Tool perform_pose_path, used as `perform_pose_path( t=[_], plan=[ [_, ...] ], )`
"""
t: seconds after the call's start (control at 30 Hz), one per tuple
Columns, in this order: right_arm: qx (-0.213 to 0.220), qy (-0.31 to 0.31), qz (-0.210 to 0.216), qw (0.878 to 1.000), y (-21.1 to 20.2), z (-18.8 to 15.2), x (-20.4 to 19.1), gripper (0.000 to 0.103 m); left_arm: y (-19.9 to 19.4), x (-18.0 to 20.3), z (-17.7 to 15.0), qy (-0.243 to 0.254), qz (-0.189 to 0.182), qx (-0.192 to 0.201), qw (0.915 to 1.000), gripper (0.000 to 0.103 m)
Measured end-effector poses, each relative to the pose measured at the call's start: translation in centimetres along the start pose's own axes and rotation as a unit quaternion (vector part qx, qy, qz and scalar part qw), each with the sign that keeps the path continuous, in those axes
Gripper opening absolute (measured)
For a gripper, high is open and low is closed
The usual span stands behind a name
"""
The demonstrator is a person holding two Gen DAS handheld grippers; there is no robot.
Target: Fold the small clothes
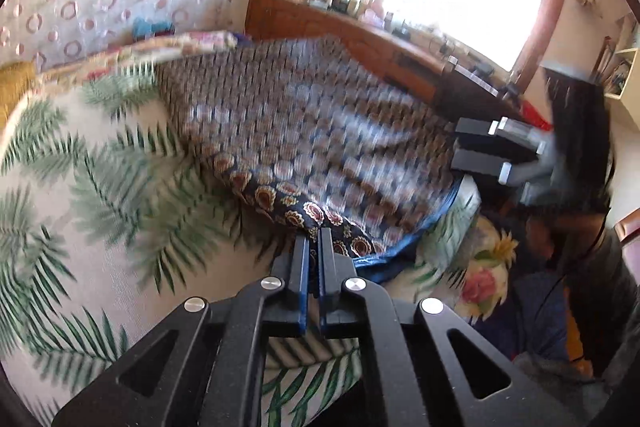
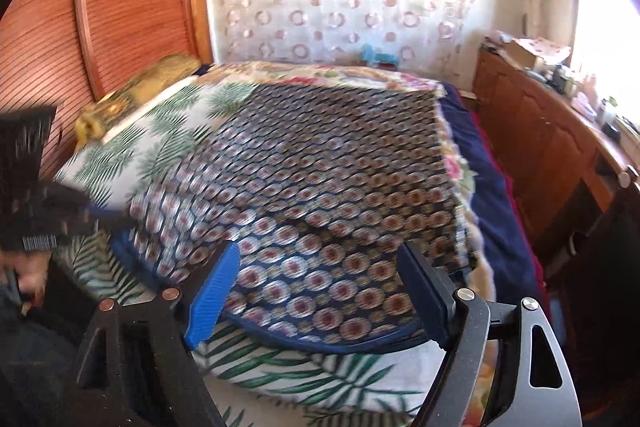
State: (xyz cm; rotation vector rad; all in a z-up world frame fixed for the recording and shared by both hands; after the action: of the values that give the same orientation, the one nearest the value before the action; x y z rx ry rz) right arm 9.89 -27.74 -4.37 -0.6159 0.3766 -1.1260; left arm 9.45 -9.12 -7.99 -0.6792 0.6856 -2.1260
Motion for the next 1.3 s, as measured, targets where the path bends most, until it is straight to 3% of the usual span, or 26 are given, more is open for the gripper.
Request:
perform_pose_path(
  t=[0.3,0.57,0.6,0.67,0.7,0.77,0.83,1.1,1.3],
  plan=[
    [-0.033,-0.030,0.039,0.998,0.3,-1.3,-0.8,0.082,-1.9,0.3,4.7,0.008,0.000,0.055,0.9985,0.004],
    [-0.069,-0.037,0.000,0.997,4.2,-1.2,2.5,0.082,-2.3,-0.3,6.0,-0.002,0.002,0.074,0.9972,0.004],
    [-0.071,-0.037,-0.004,0.997,4.5,-0.7,3.4,0.079,-2.4,-0.6,5.9,-0.006,0.002,0.075,0.9972,0.004],
    [-0.072,-0.039,-0.011,0.997,4.8,0.4,4.4,0.056,-2.5,-1.1,6.0,-0.013,0.002,0.078,0.9969,0.004],
    [-0.073,-0.043,-0.012,0.996,4.7,0.9,4.8,0.049,-2.5,-1.3,6.0,-0.017,0.003,0.080,0.9966,0.004],
    [-0.074,-0.058,-0.013,0.995,4.6,1.8,5.2,0.019,-2.4,-1.9,6.3,-0.021,0.003,0.084,0.9963,0.004],
    [-0.065,-0.075,-0.015,0.995,4.2,3.0,5.6,0.012,-2.1,-2.5,6.7,-0.023,0.007,0.085,0.9961,0.004],
    [0.008,-0.060,-0.013,0.998,3.6,8.2,7.1,0.010,-1.1,-5.5,9.1,-0.034,0.037,0.098,0.9939,0.004],
    [0.034,-0.053,-0.012,0.998,6.5,11.3,7.9,0.010,1.3,-8.3,11.8,-0.041,0.058,0.091,0.9933,0.004]
  ],
)
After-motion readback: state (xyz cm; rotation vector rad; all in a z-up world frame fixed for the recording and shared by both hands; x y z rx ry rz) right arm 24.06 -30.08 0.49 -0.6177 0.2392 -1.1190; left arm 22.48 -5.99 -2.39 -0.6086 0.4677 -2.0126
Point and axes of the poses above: each gripper's, at about its wrist camera, not at the fingertips, and y roughly the way its jaws point, x to its right, z to its top, the point moved 1 cm from there along y, roughly the way its jaws point, and after that the axes turned 2 degrees about z, right-handed, at the moved point
